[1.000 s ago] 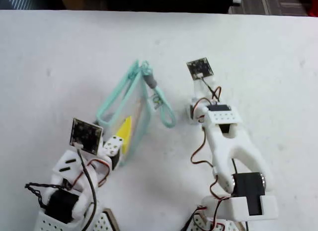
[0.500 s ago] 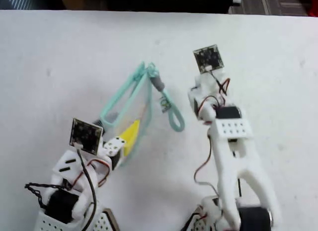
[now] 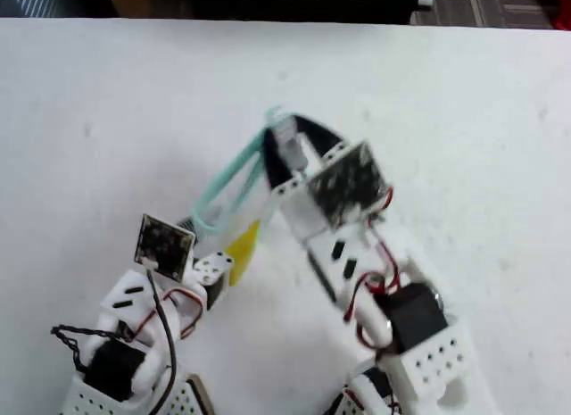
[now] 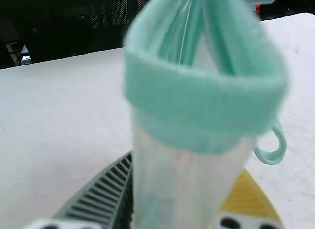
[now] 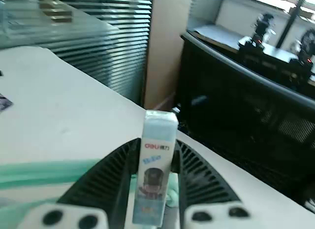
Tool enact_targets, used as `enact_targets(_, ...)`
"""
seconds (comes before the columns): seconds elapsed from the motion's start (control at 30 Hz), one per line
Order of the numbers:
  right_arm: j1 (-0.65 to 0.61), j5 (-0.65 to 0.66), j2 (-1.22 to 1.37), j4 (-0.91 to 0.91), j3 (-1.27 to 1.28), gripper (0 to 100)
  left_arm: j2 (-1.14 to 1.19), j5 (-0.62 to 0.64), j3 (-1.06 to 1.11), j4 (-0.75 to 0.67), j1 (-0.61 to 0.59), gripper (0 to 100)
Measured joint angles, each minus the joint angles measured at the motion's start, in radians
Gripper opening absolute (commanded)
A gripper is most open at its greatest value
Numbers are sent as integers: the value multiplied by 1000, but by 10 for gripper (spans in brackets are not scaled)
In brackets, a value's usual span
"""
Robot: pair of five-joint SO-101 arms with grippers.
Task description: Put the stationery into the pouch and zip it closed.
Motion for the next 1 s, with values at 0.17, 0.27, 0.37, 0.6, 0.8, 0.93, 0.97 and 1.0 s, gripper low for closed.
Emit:
enact_targets(0.17,-86,0,-6,0,-57,17,0,-2,0,0,0,226)
enact_targets(0.27,-129,-18,-2,0,-109,17,0,-2,0,0,0,226)
enact_targets(0.37,-150,-89,25,0,-129,17,0,-2,0,0,0,226)
enact_targets(0.6,-152,-124,77,71,-106,17,0,-2,0,0,0,226)
enact_targets(0.8,-157,-127,97,92,-74,17,0,-2,2,0,5,226)
enact_targets(0.93,-180,-127,95,68,-71,17,2,-2,2,0,2,226)
enact_targets(0.97,-184,-127,97,54,-69,17,2,-2,2,0,2,226)
enact_targets(1.0,-187,-127,97,37,-63,17,2,-2,2,0,2,226)
